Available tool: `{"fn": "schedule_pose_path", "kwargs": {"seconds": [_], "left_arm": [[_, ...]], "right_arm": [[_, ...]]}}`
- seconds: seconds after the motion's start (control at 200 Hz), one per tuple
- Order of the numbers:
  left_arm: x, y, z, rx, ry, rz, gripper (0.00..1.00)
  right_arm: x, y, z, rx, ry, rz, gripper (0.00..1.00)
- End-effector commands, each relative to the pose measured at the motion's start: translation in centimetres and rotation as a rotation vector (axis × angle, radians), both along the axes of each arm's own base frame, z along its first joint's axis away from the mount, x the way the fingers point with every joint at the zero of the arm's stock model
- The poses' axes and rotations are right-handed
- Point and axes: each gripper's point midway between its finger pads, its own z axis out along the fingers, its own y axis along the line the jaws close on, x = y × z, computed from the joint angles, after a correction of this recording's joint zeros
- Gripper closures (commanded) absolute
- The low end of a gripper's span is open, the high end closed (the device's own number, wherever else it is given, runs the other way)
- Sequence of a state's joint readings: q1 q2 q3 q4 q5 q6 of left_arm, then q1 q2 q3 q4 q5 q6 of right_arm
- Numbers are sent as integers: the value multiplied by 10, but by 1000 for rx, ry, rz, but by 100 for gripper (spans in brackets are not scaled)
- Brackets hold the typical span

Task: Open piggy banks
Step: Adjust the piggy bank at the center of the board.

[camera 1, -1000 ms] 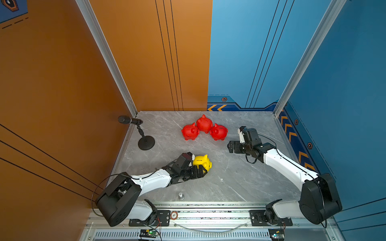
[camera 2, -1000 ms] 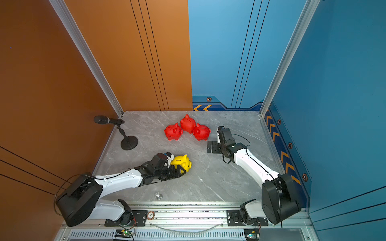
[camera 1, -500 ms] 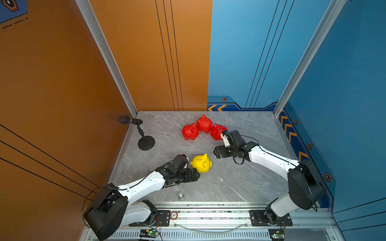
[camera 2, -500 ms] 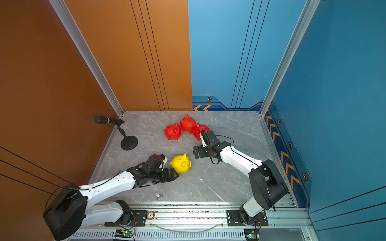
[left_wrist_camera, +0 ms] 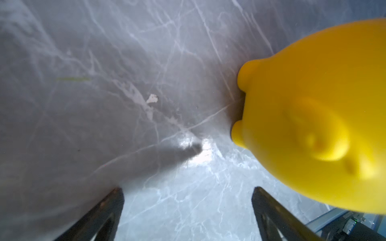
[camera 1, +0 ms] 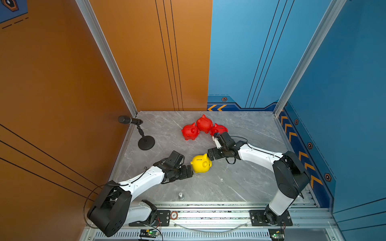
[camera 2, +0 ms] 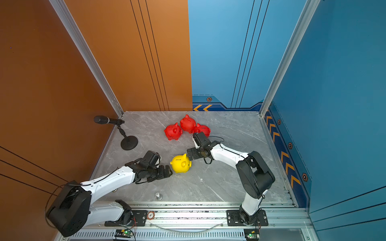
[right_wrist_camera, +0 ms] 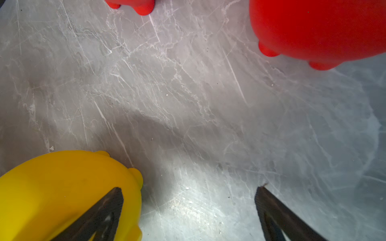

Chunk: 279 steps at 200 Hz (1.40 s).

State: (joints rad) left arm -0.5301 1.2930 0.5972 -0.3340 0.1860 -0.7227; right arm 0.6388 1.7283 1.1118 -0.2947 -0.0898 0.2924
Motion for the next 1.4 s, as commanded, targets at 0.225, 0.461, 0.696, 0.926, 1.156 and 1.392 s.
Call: {"fn": "schedule_pose_path", "kwargs": {"seconds": [0.225, 0.461, 0.696, 0.926, 1.156, 1.392], "left_arm": [[40, -14, -15, -4, 4, 1, 2], [71, -29, -19, 8, 21, -15, 2], [73, -21, -3, 36, 12, -55, 2], [49, -15, 32, 95, -49, -168, 2], [25, -24, 79, 65, -161, -311, 2], [-18, -53, 95, 115, -177, -638, 2]], "right_arm": [[-31, -11, 4, -13, -76, 32, 0], [-61, -12, 5, -4, -93, 54, 0], [-71, -27, 19, 16, -122, 38, 0], [-72, -44, 27, 40, -133, 8, 0], [-76, -63, 30, 57, -154, -19, 0], [-76, -70, 42, 101, -205, -67, 0]]}}
